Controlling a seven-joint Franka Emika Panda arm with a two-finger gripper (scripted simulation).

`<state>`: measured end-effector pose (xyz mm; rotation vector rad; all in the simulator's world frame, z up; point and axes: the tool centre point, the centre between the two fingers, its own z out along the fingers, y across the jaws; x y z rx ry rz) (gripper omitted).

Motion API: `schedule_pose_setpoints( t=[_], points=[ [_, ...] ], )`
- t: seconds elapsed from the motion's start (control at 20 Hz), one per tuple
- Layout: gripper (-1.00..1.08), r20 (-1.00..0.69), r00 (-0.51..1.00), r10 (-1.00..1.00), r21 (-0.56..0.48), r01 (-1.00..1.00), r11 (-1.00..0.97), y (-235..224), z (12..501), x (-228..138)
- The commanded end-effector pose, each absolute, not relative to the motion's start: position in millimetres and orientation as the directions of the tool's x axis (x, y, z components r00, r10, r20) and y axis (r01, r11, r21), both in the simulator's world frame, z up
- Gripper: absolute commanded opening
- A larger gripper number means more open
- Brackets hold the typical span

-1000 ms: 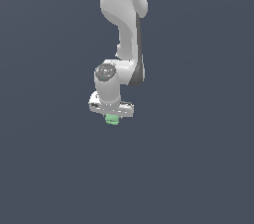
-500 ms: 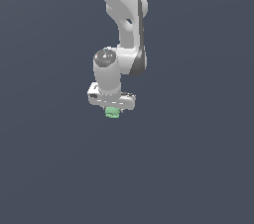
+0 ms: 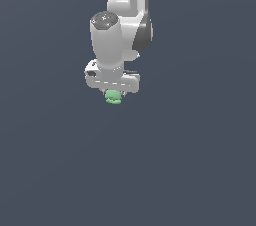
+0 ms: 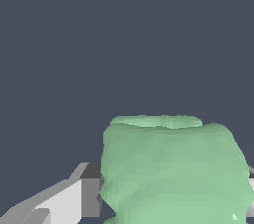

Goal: Pick up the object and move it to a goal position.

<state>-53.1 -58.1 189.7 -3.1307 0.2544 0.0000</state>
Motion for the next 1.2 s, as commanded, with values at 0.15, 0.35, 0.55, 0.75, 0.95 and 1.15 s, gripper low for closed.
schedule_pose_setpoints(
  t=[0.15,0.35,0.55,0.75,0.95,1.15],
  points=[
    [-1.00,0.000,0.987,-0.162,0.001,-0.162,-0.987,-53.2,254.4,-66.4],
    [-1.00,0.000,0.987,-0.162,0.001,-0.162,-0.987,-49.7,299.4,-74.9],
    [-1.00,0.000,0.987,-0.162,0.001,-0.162,-0.987,-46.4,340.9,-82.3],
    [-1.00,0.000,0.987,-0.162,0.001,-0.162,-0.987,-43.7,375.6,-87.9],
    [-1.00,0.000,0.987,-0.161,0.000,-0.161,-0.987,-41.3,401.2,-91.5],
    [-1.00,0.000,0.987,-0.161,0.000,-0.161,-0.987,-39.9,418.2,-93.3]
  ],
)
